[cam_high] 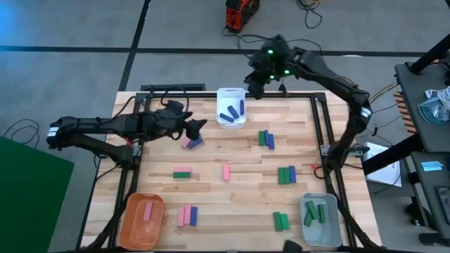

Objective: Sort blocks
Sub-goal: Put the pink block into the orange bin

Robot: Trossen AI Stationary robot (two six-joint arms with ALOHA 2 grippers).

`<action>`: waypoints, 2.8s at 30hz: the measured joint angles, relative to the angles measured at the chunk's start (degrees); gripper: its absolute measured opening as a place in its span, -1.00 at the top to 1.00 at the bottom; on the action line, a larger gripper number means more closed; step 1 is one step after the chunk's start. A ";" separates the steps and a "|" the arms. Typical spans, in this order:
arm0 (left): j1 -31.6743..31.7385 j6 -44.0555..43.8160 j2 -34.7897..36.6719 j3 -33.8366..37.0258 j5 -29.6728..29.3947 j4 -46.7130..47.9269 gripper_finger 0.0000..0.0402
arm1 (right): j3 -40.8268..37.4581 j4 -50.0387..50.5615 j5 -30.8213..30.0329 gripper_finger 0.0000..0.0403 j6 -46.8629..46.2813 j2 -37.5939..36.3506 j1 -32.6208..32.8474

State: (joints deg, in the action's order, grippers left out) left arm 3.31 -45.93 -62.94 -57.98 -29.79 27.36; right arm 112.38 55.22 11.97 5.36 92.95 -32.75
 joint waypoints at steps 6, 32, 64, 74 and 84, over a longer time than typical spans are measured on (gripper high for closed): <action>5.51 -2.78 -0.66 0.00 7.64 10.07 -0.84 | -0.05 0.16 -0.05 0.78 -3.60 -3.71 1.44; 19.94 6.28 -22.67 0.02 24.61 22.61 -0.75 | -2.46 6.73 -0.09 0.78 -5.79 -1.76 5.16; 24.51 19.76 -30.91 0.37 27.55 20.33 -0.52 | -3.28 6.71 -0.09 0.78 -5.15 -1.76 5.16; 24.57 19.91 -30.91 1.80 27.17 16.64 -0.52 | -3.30 6.71 -0.09 0.79 -5.28 -1.76 5.16; 24.55 17.34 -30.91 5.78 26.24 13.26 -0.52 | -3.30 6.69 -0.09 0.79 -5.22 -1.76 5.16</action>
State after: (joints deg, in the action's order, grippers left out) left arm 27.86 -28.59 -93.84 -52.19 -3.55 40.62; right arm 109.08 61.91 11.88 0.14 91.20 -27.59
